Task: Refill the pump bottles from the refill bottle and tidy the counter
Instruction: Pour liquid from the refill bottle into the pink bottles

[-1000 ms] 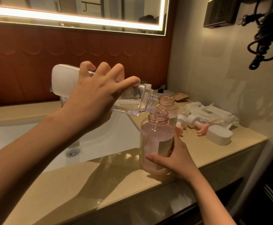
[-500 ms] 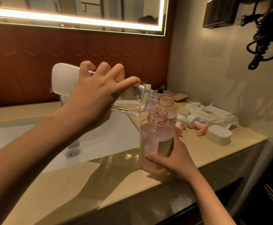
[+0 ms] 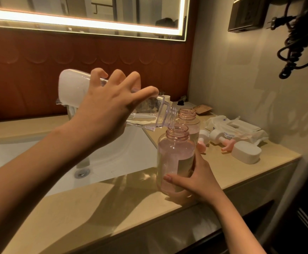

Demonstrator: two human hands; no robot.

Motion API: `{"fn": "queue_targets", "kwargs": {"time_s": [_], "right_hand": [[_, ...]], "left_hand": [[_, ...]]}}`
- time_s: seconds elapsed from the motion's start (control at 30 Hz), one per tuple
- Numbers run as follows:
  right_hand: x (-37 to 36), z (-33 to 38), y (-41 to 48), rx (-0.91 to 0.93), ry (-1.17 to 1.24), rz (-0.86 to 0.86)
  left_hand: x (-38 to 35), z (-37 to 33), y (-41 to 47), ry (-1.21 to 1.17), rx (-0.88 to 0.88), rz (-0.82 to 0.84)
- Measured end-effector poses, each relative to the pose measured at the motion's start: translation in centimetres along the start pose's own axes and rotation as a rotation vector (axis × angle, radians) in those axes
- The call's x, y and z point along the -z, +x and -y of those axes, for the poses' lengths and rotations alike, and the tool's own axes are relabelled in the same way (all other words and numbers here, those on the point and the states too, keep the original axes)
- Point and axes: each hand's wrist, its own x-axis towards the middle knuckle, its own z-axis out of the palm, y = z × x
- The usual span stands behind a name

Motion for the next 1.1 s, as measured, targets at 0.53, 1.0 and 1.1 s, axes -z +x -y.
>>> {"fn": "queue_targets", "kwargs": {"time_s": [0.53,1.0,1.1], "right_hand": [[-0.05,0.12,-0.10,-0.025,-0.006,-0.006],[-0.04,0.22,-0.15,-0.052,-0.008,-0.010],[-0.06,0.26,-0.12,-0.055,-0.001,-0.011]], "left_hand": [[0.06,-0.08,0.09,-0.013,0.005,-0.011],[0.11,-0.16,0.16,-0.024,0.000,-0.004],[0.19,-0.11,0.24,-0.022,0.001,0.001]]}}
